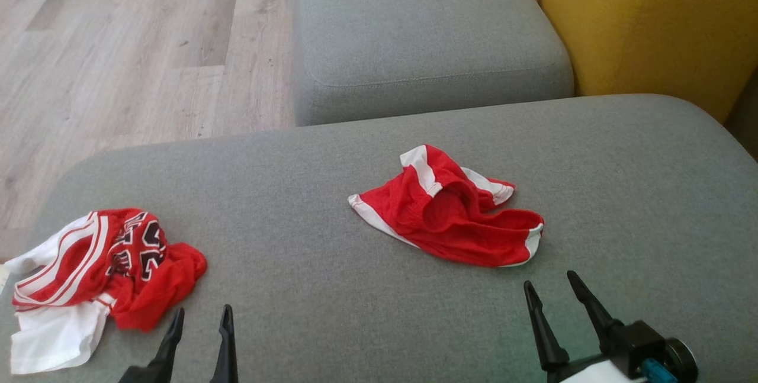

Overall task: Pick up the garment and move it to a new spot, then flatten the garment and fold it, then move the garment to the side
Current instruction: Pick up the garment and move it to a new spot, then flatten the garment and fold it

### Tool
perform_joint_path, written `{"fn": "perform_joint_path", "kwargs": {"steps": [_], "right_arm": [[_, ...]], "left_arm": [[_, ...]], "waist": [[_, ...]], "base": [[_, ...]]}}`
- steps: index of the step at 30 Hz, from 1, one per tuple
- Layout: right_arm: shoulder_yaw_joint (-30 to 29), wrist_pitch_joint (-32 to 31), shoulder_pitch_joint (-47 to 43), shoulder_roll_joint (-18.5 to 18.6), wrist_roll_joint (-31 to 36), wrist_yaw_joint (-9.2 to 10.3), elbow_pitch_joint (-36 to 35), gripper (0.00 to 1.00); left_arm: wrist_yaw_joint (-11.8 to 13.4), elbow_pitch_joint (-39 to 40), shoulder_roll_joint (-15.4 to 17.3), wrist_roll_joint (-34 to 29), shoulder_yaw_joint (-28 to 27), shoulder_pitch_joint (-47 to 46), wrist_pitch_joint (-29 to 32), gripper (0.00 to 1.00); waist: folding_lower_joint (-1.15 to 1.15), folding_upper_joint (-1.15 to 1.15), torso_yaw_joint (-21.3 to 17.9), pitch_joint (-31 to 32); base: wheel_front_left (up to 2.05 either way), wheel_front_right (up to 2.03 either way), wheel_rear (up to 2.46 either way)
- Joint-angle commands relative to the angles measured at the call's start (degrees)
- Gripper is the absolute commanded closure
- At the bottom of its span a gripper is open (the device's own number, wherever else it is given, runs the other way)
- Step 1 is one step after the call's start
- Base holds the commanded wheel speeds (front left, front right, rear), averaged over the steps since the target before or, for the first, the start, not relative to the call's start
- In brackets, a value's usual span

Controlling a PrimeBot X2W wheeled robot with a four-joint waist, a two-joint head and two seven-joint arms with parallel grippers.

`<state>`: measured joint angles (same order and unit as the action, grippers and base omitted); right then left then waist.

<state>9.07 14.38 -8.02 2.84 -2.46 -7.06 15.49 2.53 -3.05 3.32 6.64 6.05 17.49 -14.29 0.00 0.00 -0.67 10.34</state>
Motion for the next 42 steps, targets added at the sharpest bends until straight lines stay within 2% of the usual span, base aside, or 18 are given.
{"fn": "perform_joint_path", "kwargs": {"steps": [1, 34, 42], "right_arm": [[1.1, 0.6, 1.4, 0.1, 0.2, -0.43, -1.9, 0.00], [0.2, 0.6, 1.6, 0.0, 0.1, -0.43, -2.1, 0.00], [0.8, 0.6, 2.3, 0.0, 0.5, -0.43, -2.4, 0.00]], "left_arm": [[0.2, 1.8, -0.4, -0.5, -1.7, -2.6, -0.7, 0.00], [0.3, 0.9, -0.4, -0.6, -0.8, -3.3, -0.7, 0.00], [-0.3, 0.0, -0.4, -0.1, 0.9, -5.1, -0.7, 0.00]], "waist": [[0.00, 0.00, 0.0, 0.1], [0.00, 0.00, 0.0, -0.2], [0.00, 0.00, -2.0, -1.6]], "base": [[0.00, 0.00, 0.00], [0.00, 0.00, 0.00], [0.00, 0.00, 0.00]]}}
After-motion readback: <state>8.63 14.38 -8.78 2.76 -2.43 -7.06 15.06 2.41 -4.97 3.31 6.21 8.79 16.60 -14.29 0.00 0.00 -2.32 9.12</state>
